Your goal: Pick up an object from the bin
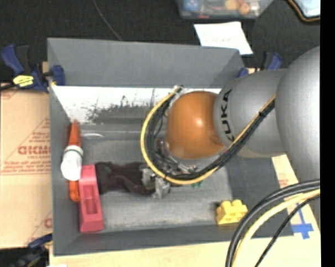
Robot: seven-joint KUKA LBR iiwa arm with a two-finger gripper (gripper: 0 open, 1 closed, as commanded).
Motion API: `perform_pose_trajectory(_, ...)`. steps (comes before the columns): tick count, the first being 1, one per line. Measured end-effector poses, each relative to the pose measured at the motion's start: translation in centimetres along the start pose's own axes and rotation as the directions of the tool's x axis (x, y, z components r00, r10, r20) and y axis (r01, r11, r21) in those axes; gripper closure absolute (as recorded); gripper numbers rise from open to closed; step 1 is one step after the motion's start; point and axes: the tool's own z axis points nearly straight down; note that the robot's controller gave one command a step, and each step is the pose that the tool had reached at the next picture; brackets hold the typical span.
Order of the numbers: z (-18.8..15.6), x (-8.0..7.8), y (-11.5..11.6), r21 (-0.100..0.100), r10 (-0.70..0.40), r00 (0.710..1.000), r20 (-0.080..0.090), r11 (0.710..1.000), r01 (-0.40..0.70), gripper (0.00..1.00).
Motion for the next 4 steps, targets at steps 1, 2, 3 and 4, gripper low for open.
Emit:
perform_pose_trajectory(1,-0.7,-0.7,-1.4,0.003,-0.114,0.993,0.006,0.993,0.114,1.00)
perform_pose_trajectory(2,-1.7,-0.4,-1.2,-0.003,-0.120,0.993,-0.006,0.993,0.120,1.00)
perform_pose_trajectory(3,-4.7,0.5,-1.3,0.003,-0.134,0.991,0.007,0.991,0.134,1.00)
perform_pose_trajectory(4,-5.2,1.1,-1.5,0.003,-0.233,0.972,0.005,0.972,0.233,1.00)
